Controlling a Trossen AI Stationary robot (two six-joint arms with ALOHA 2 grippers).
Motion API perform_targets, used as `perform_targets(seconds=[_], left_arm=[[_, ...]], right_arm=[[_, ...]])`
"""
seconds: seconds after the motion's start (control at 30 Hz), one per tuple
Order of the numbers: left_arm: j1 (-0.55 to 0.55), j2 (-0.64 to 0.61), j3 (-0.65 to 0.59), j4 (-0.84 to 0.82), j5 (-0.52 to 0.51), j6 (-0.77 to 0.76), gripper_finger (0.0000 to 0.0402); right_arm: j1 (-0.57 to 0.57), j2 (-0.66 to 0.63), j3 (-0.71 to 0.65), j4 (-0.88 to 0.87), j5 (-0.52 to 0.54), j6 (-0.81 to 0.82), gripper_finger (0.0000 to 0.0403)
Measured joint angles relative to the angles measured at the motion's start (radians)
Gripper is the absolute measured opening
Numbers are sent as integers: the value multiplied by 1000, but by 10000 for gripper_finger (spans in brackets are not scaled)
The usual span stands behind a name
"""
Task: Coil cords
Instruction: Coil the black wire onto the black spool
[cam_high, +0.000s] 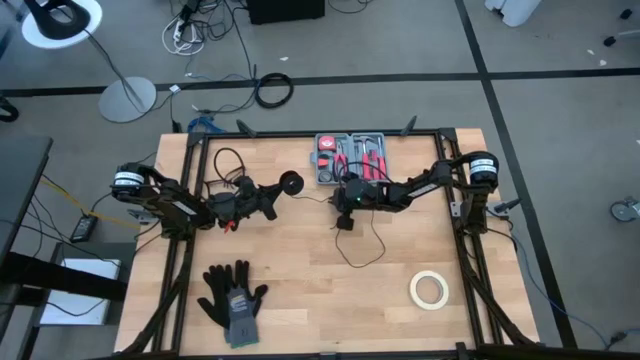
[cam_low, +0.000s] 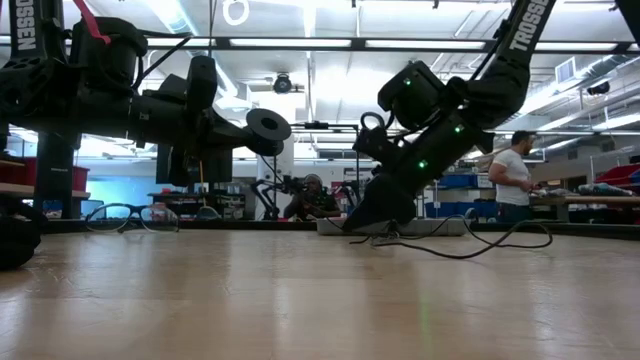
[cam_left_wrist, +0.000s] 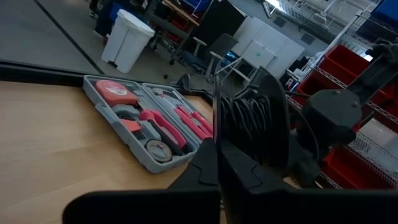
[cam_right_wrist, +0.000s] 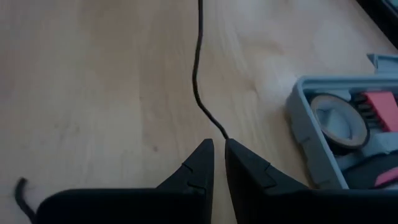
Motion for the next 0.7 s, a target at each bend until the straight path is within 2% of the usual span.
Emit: perform_targets(seconds=[0.57,0.7], left_arm=[[0,0,0,0,9,19,0],[0,0,0,0,12,21,0]], right_arm=[[1,0,0,16,-24,-22,40],[1,1,0,20,-26,-16,58]])
